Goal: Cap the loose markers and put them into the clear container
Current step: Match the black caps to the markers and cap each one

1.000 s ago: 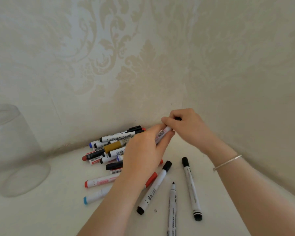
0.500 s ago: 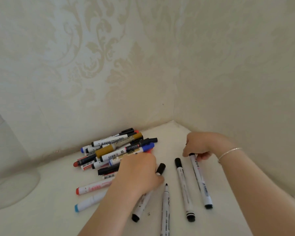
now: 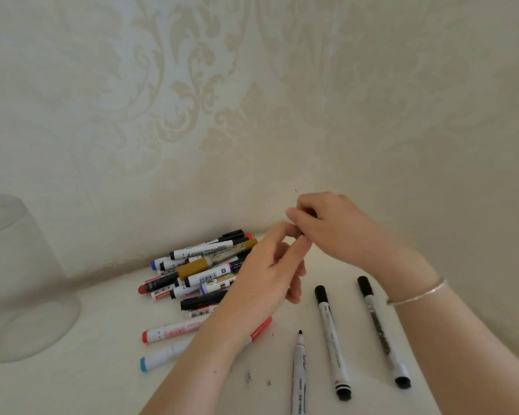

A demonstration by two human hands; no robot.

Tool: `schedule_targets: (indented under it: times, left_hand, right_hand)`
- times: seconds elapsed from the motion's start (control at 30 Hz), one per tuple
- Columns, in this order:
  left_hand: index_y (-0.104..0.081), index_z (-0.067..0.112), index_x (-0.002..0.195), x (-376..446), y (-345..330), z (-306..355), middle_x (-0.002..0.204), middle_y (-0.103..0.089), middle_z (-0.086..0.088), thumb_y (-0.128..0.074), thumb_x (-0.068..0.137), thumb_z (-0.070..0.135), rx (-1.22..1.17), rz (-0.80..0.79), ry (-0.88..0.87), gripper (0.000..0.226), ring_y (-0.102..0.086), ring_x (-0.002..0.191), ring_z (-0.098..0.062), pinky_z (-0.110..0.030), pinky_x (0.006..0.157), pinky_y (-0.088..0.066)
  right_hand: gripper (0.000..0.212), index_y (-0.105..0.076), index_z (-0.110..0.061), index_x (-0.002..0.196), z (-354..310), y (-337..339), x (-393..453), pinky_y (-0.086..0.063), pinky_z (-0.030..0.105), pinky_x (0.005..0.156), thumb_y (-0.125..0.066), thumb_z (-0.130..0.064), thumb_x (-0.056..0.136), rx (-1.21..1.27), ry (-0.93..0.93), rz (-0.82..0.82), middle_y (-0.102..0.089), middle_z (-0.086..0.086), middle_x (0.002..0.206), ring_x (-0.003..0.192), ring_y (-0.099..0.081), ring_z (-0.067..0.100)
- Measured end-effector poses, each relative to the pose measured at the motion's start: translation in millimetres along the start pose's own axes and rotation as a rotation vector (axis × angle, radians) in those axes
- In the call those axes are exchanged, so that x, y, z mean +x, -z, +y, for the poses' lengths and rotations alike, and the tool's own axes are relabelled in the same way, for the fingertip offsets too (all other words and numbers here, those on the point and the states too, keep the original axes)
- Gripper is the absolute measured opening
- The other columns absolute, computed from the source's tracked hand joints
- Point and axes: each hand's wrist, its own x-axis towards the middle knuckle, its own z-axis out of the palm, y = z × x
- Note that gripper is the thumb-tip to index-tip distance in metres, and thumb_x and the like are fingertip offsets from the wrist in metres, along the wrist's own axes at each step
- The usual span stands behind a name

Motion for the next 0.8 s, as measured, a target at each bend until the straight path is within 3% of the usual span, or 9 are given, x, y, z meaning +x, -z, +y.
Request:
schedule_targets:
  times: [0.03,0.13,0.2,0.3,0.53,0.63,0.8]
  left_hand:
    - [-0.057,0.02,0.096,0,0,-2,0.062,-0.054,0.001,-0.046,0.099,0.031,0.006,-0.009,0.0,0.016,-0.048,0.042,-0.013,-0.023,0.043,-0.043]
    - [-0.059,0.024,0.1,-1,-2,-8,0.059,-0.05,0.007,-0.038,0.1,0.041,0.132,-0.09,0.027,0.027,-0.041,0.043,-0.007,-0.021,0.044,-0.035]
    - [-0.063,0.026,0.097,1,-3,-13,0.053,-0.042,0.011,-0.039,0.1,0.042,0.182,-0.024,0.007,0.029,-0.035,0.043,-0.003,-0.021,0.048,-0.03]
    - [-0.066,0.028,0.095,4,-2,-16,0.055,-0.04,0.009,-0.043,0.099,0.038,0.241,0.079,-0.017,0.025,-0.033,0.047,-0.006,-0.026,0.051,-0.029]
    - [-0.068,0.024,0.098,4,-2,-22,0.048,-0.038,0.011,-0.048,0.098,0.036,0.257,0.099,-0.038,0.023,-0.032,0.047,-0.006,-0.028,0.053,-0.028]
    - [-0.066,0.026,0.098,6,0,-25,0.053,-0.043,0.01,-0.049,0.097,0.039,0.353,0.1,-0.072,0.022,-0.039,0.05,-0.006,-0.03,0.055,-0.034]
    - [-0.06,0.031,0.088,6,11,-21,0.071,-0.063,0.004,-0.038,0.095,0.055,0.431,-0.024,0.054,0.033,-0.061,0.058,-0.005,-0.031,0.063,-0.051]
  right_hand:
    - [0.037,-0.048,-0.012,0.065,2,-4,2,-0.043,0.033,0.057,-0.047,-0.034,0.094,-0.06,0.007,0.1,-0.054,0.001,0.059,0.057,-0.053,0.02]
    - [0.037,-0.04,-0.012,0.065,13,-11,9,-0.035,0.033,0.054,-0.045,-0.031,0.096,0.07,-0.038,0.31,-0.043,0.0,0.054,0.05,-0.039,0.017]
    - [0.038,-0.036,-0.011,0.064,18,-14,12,-0.029,0.034,0.053,-0.042,-0.028,0.097,0.139,-0.079,0.342,-0.037,0.001,0.054,0.053,-0.033,0.018]
    - [0.042,-0.03,-0.014,0.059,21,-20,14,-0.025,0.032,0.052,-0.043,-0.025,0.097,0.158,-0.118,0.251,-0.032,0.001,0.054,0.054,-0.028,0.018]
    - [0.039,-0.037,-0.011,0.057,26,-24,13,-0.025,0.028,0.049,-0.054,-0.023,0.09,0.204,-0.15,0.149,-0.033,0.001,0.053,0.053,-0.028,0.017]
    - [0.038,-0.04,-0.013,0.054,30,-25,14,-0.026,0.02,0.044,-0.06,-0.02,0.086,0.271,-0.152,0.115,-0.036,-0.002,0.052,0.047,-0.03,0.012]
    - [0.04,-0.042,-0.013,0.053,40,-8,15,-0.021,0.014,0.036,-0.067,-0.02,0.083,0.237,-0.192,-0.041,-0.032,-0.007,0.043,0.033,-0.025,0.004]
